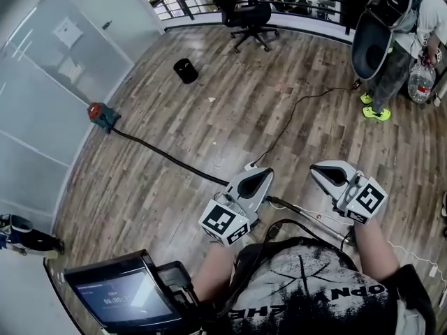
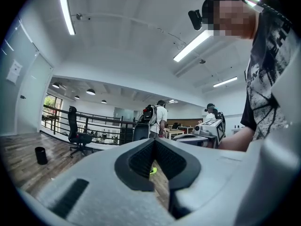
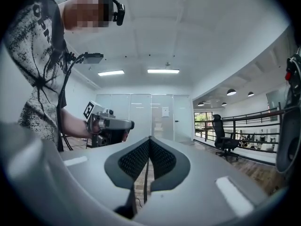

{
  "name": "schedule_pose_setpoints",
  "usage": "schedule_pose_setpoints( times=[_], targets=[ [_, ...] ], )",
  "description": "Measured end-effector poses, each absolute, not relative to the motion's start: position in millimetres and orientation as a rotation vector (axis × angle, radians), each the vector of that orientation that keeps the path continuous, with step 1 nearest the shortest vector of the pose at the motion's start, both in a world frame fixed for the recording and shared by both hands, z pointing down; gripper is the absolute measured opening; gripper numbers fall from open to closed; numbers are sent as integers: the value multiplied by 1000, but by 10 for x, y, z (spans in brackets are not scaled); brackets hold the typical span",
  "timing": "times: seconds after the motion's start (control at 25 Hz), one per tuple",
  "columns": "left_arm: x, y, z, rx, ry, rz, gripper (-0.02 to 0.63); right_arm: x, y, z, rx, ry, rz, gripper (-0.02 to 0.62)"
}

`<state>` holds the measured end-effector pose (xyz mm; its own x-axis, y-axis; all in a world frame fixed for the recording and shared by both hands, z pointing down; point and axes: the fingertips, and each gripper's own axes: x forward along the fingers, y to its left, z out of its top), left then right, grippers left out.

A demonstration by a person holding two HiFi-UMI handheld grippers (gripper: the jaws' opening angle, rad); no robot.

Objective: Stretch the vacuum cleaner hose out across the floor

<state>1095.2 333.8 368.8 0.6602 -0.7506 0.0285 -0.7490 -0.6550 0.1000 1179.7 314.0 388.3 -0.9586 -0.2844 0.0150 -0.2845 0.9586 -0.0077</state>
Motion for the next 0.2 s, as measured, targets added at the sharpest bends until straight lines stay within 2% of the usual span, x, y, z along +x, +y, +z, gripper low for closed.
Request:
schedule_pose_setpoints(
  times=[0.2],
  targets=[
    [10934,3363,3659,2761,-1271,-22,0,11787,3157,3887,444,-3087,33,6]
  ],
)
